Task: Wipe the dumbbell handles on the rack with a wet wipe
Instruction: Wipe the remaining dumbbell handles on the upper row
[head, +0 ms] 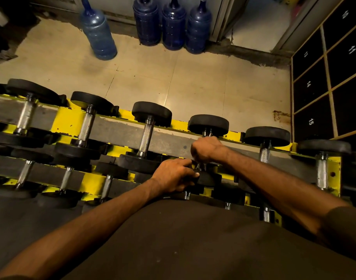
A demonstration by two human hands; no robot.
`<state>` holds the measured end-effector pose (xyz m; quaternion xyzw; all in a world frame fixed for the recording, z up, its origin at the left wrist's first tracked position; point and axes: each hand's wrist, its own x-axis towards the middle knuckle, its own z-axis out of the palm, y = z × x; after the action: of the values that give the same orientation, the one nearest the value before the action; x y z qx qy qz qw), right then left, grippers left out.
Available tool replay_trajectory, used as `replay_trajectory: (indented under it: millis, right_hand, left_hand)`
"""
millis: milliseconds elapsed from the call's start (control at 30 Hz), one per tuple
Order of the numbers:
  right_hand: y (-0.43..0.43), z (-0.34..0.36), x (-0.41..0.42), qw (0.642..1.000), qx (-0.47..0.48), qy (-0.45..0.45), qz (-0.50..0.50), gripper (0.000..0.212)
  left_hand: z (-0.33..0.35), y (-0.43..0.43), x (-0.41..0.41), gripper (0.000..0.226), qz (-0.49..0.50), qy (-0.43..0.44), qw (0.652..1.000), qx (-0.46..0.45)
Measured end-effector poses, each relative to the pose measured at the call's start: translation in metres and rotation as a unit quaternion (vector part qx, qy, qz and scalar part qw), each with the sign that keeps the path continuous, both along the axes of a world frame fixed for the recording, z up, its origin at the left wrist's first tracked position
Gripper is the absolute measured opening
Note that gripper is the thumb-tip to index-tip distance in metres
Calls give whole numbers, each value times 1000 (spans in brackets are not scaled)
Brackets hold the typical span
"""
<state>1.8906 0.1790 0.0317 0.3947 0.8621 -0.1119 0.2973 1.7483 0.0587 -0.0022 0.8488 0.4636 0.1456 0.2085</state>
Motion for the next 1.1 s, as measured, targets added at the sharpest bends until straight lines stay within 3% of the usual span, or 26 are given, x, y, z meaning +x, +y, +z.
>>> replay_trajectory:
  millis: [67, 133, 267, 367, 433, 500, 567, 700, 800, 967, 1033, 1100]
  right_hand:
    - [3, 2, 4, 994, 104, 19, -7, 25]
    - [2, 2, 3, 989, 146, 2, -10, 29]
    - [-8, -3, -9, 994, 58, -75, 60, 23]
    - [-5, 2, -15, 995, -21, -81, 61, 18]
    - [1, 5, -14, 996, 11, -75, 42, 19]
    - [6, 2, -9, 993, 97, -62, 30, 23]
    - [4, -2, -2, 991, 121, -46, 38, 25]
    - [-16, -14, 17, 995, 11, 9, 97, 25]
    - [-18, -21, 39, 991, 5, 134, 9, 23]
    - [-27, -36, 62, 913, 85, 334, -219, 25]
    - [-35, -38, 61, 846, 42, 406, -343, 16]
    - [-35, -42, 61, 765, -14, 435, -475, 24]
  left_hand:
    - [0, 0, 1, 27, 2, 2, 1000, -2]
    - [0, 0, 0, 28, 4, 1, 1000, 0]
    - [1, 0, 1, 27, -1, 2, 1000, 5]
    - [1, 1, 1, 27, -6, -2, 1000, 5]
    - [0, 0, -1, 28, -3, -1, 1000, 7]
    - [-1, -1, -1, 28, 1, 0, 1000, 1]
    - [-1, -1, 0, 28, 3, -2, 1000, 2]
    - [-1, -1, 0, 28, 1, -11, 1000, 0]
    - [-2, -1, 0, 29, 5, -11, 1000, -3]
    - [-7, -3, 1, 28, 18, -4, 1000, -16]
    - [-8, -3, 0, 29, 16, -2, 1000, -20]
    - [-8, -3, 1, 30, 17, -1, 1000, -23]
